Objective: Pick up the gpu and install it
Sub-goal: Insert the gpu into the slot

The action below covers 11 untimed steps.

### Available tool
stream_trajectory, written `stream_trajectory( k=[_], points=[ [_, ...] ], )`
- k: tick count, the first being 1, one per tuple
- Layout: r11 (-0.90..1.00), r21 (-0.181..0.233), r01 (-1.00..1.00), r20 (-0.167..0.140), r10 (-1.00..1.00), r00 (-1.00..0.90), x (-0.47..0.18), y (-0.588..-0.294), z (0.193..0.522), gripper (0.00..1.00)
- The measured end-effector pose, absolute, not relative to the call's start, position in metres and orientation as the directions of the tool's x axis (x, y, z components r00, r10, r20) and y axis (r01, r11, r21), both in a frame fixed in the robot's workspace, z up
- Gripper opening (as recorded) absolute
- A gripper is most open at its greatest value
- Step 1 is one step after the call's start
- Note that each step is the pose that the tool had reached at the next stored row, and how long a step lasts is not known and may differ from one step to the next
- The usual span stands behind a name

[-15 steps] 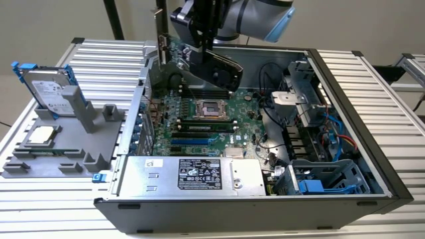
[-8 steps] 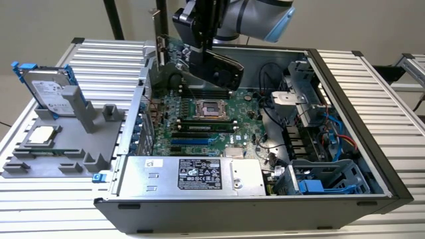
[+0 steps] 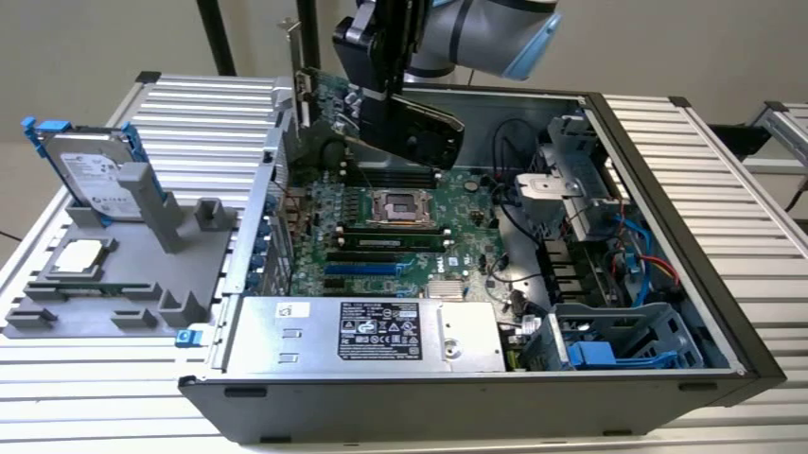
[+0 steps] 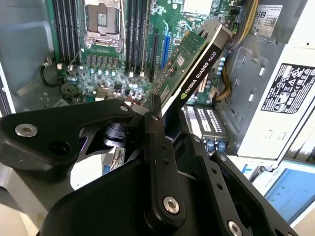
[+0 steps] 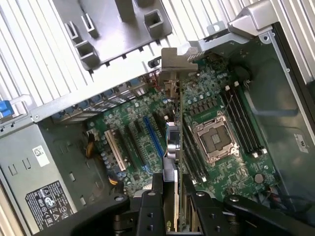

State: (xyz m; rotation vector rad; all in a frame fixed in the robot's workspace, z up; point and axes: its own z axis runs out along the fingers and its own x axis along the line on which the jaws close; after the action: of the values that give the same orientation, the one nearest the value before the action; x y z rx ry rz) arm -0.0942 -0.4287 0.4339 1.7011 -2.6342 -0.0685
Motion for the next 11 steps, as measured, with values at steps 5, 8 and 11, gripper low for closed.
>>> stream_trajectory(
  k=[5,8,11],
  points=[
    [0.366,0.039,-0.93,-0.019,-0.93,-0.367,-0.0942,-0.4287,0.4339,0.0],
    [0.338,0.039,-0.94,-0.019,-0.941,-0.339,-0.0941,-0.4286,0.4339,0.0],
    [0.311,0.039,-0.95,-0.019,-0.95,-0.312,-0.0941,-0.4287,0.4339,0.0]
  ],
)
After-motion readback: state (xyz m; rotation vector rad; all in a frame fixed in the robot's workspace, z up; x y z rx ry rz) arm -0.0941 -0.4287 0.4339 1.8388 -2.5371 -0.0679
